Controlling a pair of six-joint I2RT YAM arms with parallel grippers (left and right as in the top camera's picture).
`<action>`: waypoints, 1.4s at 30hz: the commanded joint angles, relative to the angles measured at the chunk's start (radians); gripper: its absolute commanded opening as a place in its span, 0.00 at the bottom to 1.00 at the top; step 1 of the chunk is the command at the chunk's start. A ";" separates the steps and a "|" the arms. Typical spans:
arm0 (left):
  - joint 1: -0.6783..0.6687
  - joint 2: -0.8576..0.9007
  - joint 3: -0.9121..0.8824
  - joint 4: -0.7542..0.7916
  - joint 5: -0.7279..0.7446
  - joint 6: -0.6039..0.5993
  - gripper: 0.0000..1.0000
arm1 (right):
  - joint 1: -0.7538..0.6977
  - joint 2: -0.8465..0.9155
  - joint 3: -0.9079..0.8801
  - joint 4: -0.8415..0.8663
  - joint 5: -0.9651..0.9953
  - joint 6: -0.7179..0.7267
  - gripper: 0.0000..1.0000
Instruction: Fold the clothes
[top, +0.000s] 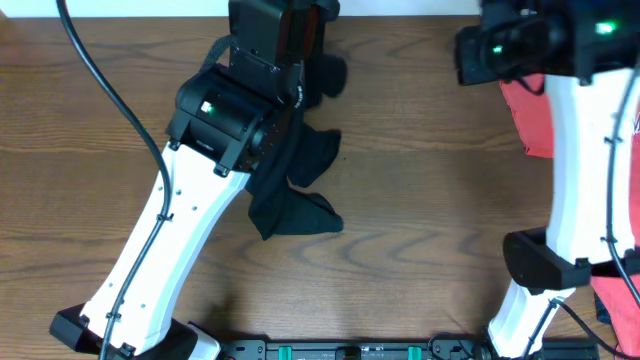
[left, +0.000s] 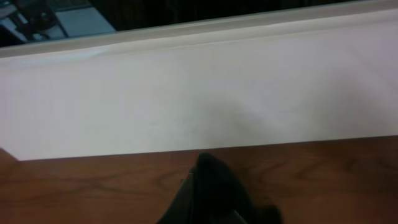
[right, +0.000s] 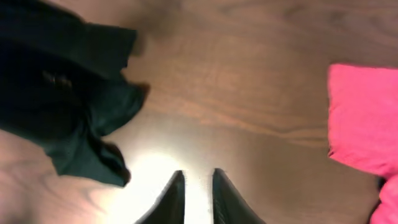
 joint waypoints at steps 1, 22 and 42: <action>0.020 -0.020 0.016 -0.011 -0.046 0.010 0.06 | 0.032 0.042 -0.093 0.018 -0.016 -0.007 0.31; 0.181 -0.020 0.016 -0.163 -0.047 0.010 0.06 | 0.288 0.061 -0.790 0.437 -0.125 -0.029 0.64; 0.297 -0.020 0.016 -0.260 -0.046 0.010 0.23 | 0.405 0.063 -1.126 0.745 -0.170 0.045 0.63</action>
